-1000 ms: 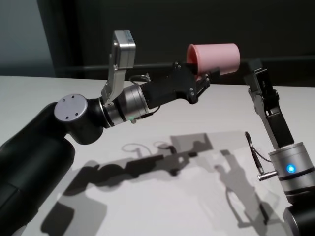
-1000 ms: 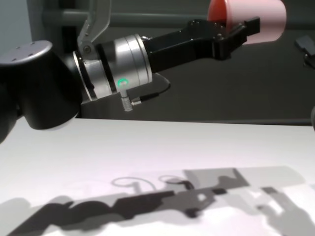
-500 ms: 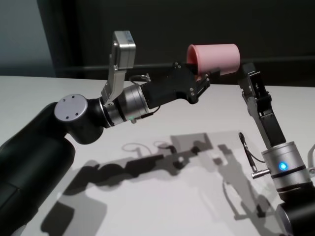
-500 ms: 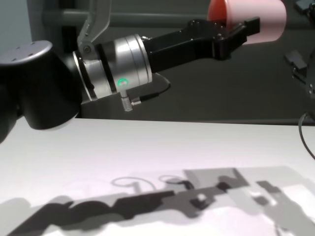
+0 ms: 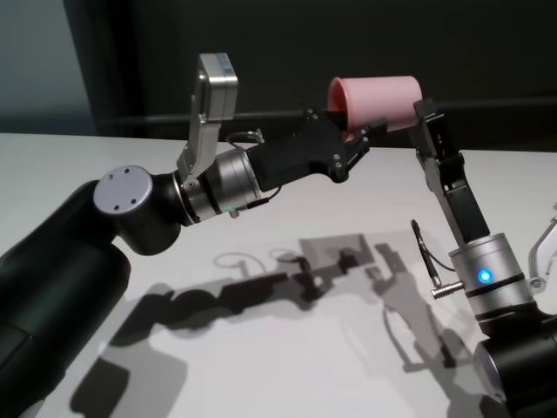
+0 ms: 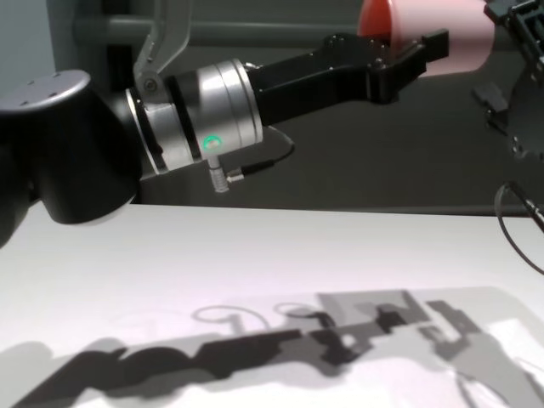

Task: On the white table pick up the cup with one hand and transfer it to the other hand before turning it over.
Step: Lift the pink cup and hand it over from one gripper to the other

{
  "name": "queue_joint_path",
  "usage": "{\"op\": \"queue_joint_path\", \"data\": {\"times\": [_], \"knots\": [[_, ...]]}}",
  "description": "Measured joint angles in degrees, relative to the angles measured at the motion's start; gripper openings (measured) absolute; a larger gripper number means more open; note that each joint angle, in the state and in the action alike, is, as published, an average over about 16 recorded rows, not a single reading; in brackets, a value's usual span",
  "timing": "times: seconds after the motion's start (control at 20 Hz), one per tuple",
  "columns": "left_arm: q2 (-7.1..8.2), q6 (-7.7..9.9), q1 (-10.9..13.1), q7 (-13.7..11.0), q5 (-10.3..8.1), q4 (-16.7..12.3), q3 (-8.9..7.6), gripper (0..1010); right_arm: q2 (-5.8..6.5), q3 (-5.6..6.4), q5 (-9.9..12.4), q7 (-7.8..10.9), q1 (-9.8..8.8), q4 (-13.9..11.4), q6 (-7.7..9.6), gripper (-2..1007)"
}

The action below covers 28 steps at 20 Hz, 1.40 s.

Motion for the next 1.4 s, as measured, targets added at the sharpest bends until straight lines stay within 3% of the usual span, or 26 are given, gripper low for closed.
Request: {"op": "queue_joint_path", "data": {"times": [0.75, 1.4], "knots": [[0.0, 0.0, 0.0, 0.0, 0.0, 0.0, 0.0, 48, -0.31, -1.94, 2.99, 1.95, 4.56, 4.77, -0.62, 1002], [0.0, 0.0, 0.0, 0.0, 0.0, 0.0, 0.0, 48, -0.38, -4.0, 5.04, 3.27, 6.39, 7.15, -1.22, 1002]]}}
